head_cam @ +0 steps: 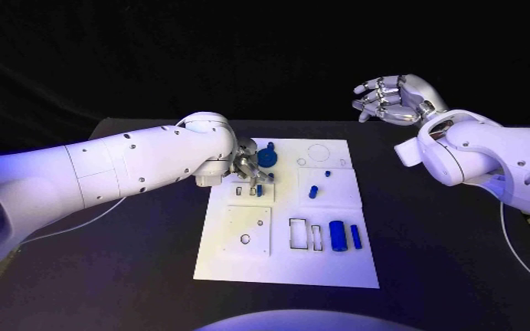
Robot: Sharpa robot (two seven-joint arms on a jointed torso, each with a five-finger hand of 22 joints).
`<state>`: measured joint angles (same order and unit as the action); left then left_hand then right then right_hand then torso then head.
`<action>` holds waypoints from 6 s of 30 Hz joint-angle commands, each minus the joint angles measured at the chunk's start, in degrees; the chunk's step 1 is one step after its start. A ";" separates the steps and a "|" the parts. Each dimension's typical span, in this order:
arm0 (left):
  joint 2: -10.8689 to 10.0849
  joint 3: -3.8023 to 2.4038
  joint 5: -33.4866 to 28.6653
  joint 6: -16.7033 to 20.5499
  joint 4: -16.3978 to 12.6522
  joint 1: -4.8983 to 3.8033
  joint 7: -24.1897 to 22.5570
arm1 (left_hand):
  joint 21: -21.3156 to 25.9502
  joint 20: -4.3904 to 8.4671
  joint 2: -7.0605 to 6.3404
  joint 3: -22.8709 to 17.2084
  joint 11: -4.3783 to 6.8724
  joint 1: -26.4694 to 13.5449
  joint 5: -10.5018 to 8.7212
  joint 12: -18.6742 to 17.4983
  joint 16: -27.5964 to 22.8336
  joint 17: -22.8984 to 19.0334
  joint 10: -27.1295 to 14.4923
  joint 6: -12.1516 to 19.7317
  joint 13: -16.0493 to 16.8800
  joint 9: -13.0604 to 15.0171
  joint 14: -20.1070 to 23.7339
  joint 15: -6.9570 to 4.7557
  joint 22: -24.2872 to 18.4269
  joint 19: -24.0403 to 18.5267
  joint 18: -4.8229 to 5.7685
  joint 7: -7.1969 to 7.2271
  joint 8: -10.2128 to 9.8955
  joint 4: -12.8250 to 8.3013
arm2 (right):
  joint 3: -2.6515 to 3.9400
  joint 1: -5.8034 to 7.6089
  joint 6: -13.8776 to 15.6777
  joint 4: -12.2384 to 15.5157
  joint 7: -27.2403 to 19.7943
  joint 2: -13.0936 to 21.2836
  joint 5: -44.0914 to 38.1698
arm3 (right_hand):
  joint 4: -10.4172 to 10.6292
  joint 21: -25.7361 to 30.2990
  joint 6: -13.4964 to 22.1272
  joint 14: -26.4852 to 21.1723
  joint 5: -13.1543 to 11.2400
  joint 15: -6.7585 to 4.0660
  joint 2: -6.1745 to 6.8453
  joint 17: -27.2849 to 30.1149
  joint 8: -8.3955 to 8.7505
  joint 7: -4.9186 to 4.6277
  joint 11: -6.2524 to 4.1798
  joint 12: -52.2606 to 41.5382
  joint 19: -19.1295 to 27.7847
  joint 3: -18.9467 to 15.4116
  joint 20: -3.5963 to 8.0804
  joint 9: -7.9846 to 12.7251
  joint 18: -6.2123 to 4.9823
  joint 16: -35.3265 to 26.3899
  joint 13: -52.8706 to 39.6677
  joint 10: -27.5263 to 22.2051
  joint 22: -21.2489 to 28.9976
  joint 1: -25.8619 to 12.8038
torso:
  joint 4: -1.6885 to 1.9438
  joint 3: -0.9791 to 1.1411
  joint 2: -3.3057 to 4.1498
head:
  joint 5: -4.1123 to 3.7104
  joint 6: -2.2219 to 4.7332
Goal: Assemble the parts on the task board
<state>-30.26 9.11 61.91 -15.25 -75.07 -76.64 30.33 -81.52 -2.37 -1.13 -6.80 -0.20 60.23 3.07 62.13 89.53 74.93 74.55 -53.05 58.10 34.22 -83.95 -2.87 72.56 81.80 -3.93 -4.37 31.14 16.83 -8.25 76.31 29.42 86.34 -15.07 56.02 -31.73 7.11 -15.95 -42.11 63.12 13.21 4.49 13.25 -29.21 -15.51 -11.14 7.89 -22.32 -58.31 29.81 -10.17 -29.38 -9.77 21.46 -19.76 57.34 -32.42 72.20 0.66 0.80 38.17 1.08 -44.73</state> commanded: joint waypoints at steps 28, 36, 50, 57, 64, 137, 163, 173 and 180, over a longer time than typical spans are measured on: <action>0.06 0.13 -2.26 -3.48 -0.33 -0.08 0.46 | -0.83 -0.29 1.08 -1.39 0.12 1.37 -0.02 0.89 0.47 15.07 0.18 0.43 0.66 1.17 -6.05 -0.48 0.97 0.46 0.63 0.11 0.27 -0.12 | -0.28 -0.69 -0.21 -1.64 -0.63 -1.34 0.33 | -0.87 1.65 -0.55 0.15 0.94 0.43 -0.79 0.80 -0.80 -1.58 0.48 0.66 -0.34 -0.08 -0.68 0.55 -0.61 -2.14 2.41 0.31 2.18 -0.28 | 0.10 0.02 -0.07 | 0.09 -0.79; 0.16 0.12 -3.12 -3.80 -0.34 -0.08 0.44 | -1.10 -0.37 -0.43 -6.20 0.11 4.57 0.01 0.95 0.47 15.07 -0.13 0.78 0.88 2.34 -6.05 -0.46 1.37 0.33 0.66 0.08 -0.32 -0.11 | -0.31 -0.92 -0.44 -2.07 -0.41 -1.69 0.06 | -0.97 1.83 -0.68 0.27 1.30 0.41 -0.88 0.87 -0.90 -1.55 0.45 0.65 -0.48 -0.05 -0.68 0.65 -0.63 -2.39 2.76 0.43 2.48 -0.23 | 0.08 0.07 -0.04 | 0.08 -0.90; 0.54 0.11 -4.62 -3.79 -0.25 -0.07 0.41 | -1.31 -0.49 -4.55 -16.96 0.00 3.74 -0.03 0.99 0.47 15.07 -0.23 0.38 1.21 3.92 -6.05 -0.35 1.79 0.19 0.68 -0.06 -1.62 -0.17 | -0.32 -1.12 -0.54 -2.34 -0.28 -2.03 -0.04 | -1.11 2.08 -0.75 0.46 2.10 0.39 -0.96 0.97 -0.98 -1.54 0.43 0.64 -0.71 -0.01 -0.66 0.81 -0.64 -2.75 3.30 0.57 2.91 -0.22 | 0.07 0.14 -0.05 | 0.10 -1.14; 0.59 0.11 -6.07 -3.36 -0.08 -0.08 0.41 | -1.34 -0.18 -4.36 -26.73 0.50 9.08 0.01 0.58 0.46 15.05 -0.56 0.85 1.05 4.96 -6.05 -0.83 1.91 0.16 0.67 0.42 -1.91 -4.23 | -0.33 -1.17 -0.58 -2.46 -0.29 -2.14 -0.09 | -1.14 2.15 -0.78 0.49 2.28 0.39 -0.99 0.99 -1.01 -1.54 0.42 0.65 -0.76 0.00 -0.66 0.85 -0.63 -2.85 3.43 0.59 3.02 -0.23 | 0.10 0.14 -0.04 | 0.05 -1.23; 0.52 0.11 -8.46 -2.83 0.07 -0.08 0.40 | -1.38 -0.19 -6.55 -39.52 0.26 8.15 0.15 0.00 0.47 15.07 -0.17 1.37 0.68 7.93 -6.05 -0.57 2.12 0.14 0.68 -0.21 -0.71 -10.19 | -0.33 -1.28 -0.50 -2.69 -0.34 -2.22 -0.25 | -1.18 2.26 -0.82 0.48 2.50 0.41 -0.99 1.04 -1.05 -1.54 0.43 0.67 -0.79 -0.01 -0.67 0.91 -0.62 -3.02 3.63 0.58 3.18 -0.26 | 0.10 0.16 -0.03 | 0.06 -1.29; -8.15 0.08 5.35 18.30 -10.81 4.42 -1.48 | -3.87 1.03 -12.79 -45.82 1.79 5.88 18.37 0.80 0.47 15.07 3.95 -2.30 0.74 13.41 -6.05 -1.96 7.19 2.86 1.67 1.47 1.57 -16.08 | -0.33 -2.30 0.01 -2.38 -1.81 -0.89 -1.79 | -0.82 3.02 -0.80 0.32 2.87 0.64 -1.00 1.26 -1.15 -1.68 0.64 0.88 -0.80 -0.45 -0.84 1.30 -0.57 -3.97 4.76 0.25 4.20 -1.16 | 0.36 0.24 -0.12 | 0.22 -2.24; -7.73 0.22 6.37 14.13 -10.25 4.61 -1.11 | -4.05 1.05 -12.95 -45.76 1.86 5.91 18.86 1.00 0.47 15.07 4.13 -2.46 0.91 13.48 -6.05 -2.03 7.59 3.07 1.76 1.54 1.59 -16.11 | -0.33 -2.39 -0.21 -2.49 -1.89 -1.03 -1.75 | -0.74 3.13 -0.85 0.35 2.87 0.65 -1.08 1.28 -1.20 -1.69 0.65 0.88 -0.84 -0.50 -0.87 1.34 -0.58 -4.08 4.91 0.25 4.36 -1.29 | 0.36 0.28 -0.10 | 0.23 -2.68; -7.47 0.41 6.59 14.40 -9.97 4.64 -1.08 | -4.04 1.06 -12.96 -45.75 1.86 5.90 18.90 1.00 0.47 15.07 4.14 -2.47 0.91 13.49 -6.05 -2.03 7.55 3.05 1.75 1.54 1.59 -16.10 | -0.33 -2.41 -0.29 -2.50 -1.93 -1.06 -1.70 | -0.74 3.13 -0.85 0.35 2.87 0.65 -1.08 1.28 -1.20 -1.69 0.65 0.88 -0.84 -0.50 -0.87 1.34 -0.58 -4.08 4.91 0.25 4.36 -1.29 | 0.32 0.27 -0.05 | 0.16 -2.82; -7.45 0.49 6.84 14.36 -9.88 4.67 -1.07 | -4.03 1.06 -12.95 -45.74 1.86 5.90 18.94 1.06 0.47 15.07 4.17 -2.49 0.97 13.50 -6.05 -2.03 7.54 3.04 1.75 1.55 1.58 -16.09 | -0.33 -2.47 -0.36 -2.54 -1.95 -1.10 -1.68 | -0.74 3.13 -0.85 0.35 2.87 0.65 -1.08 1.28 -1.20 -1.69 0.65 0.88 -0.84 -0.50 -0.87 1.34 -0.58 -4.08 4.91 0.25 4.36 -1.29 | 0.35 0.28 -0.09 | 0.11 -3.16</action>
<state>-37.79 9.47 68.28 0.30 -84.94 -72.10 29.11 -85.25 -1.24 -13.92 -41.99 1.71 65.52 21.76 62.91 89.75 74.93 78.36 -54.97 59.03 45.62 -84.16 -4.49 74.94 83.75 -3.07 -3.36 32.53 11.05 -8.59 73.89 29.64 83.79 -16.38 54.98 -32.91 6.33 -13.19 -42.48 63.46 15.75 4.81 12.45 -28.00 -16.38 -11.15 8.29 -21.83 -58.92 29.65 -10.77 -28.09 -9.75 17.64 -14.90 57.73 -28.12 71.40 0.98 1.08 38.11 1.19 -47.77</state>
